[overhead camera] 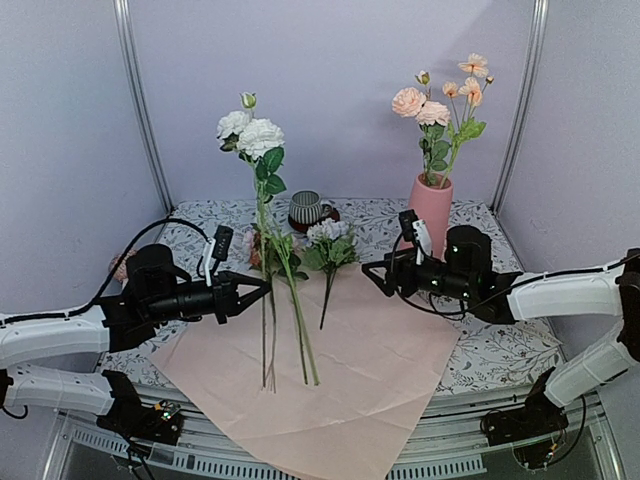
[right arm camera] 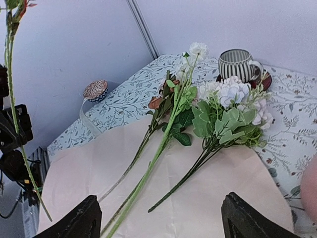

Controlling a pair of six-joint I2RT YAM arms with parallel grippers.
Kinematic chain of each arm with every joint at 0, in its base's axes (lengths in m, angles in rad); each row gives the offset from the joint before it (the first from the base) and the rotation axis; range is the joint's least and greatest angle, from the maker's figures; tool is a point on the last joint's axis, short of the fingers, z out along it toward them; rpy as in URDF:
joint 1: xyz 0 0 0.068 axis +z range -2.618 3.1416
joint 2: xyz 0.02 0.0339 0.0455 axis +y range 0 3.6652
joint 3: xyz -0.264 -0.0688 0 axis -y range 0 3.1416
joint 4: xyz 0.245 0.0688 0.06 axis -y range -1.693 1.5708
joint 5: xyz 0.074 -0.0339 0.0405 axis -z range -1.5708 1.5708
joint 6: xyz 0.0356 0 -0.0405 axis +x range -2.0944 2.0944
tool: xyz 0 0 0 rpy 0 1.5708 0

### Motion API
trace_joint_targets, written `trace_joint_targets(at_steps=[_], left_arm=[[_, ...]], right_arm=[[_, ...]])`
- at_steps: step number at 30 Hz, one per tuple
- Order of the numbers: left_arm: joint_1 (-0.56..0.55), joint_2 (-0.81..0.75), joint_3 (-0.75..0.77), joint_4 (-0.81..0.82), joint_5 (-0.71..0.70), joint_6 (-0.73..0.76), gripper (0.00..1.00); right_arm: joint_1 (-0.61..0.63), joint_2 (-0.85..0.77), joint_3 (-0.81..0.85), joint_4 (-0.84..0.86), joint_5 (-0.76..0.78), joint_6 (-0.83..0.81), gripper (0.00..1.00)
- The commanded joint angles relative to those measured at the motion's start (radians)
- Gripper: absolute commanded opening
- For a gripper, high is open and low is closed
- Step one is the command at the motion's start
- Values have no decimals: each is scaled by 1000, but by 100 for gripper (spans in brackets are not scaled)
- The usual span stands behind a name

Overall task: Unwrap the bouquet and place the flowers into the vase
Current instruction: Pass from the left arm to the right

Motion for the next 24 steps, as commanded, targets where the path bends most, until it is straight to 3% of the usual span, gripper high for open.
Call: trace_joint_targets(at_steps=[1, 2, 7, 10, 16, 24], left_arm=[[-26, 18, 24, 50, 21, 36, 0], [-31, 23, 26, 57, 23, 40, 0], [-61, 52, 36, 89, 34, 53, 0], [-78, 74, 46, 102, 31, 58, 0], [-115, 119, 64, 139, 28, 62, 0], [-159, 173, 83, 182, 30, 74, 0]], right_arm=[[5, -72, 8, -44, -7, 47, 94], [4, -85, 3, -45, -15, 58, 100], [4, -89, 47, -97, -183, 63, 100], [6, -82, 61, -106, -256, 71, 93], [67, -77, 61, -44, -291, 105, 89], [149, 1, 142, 40, -324, 124, 72]])
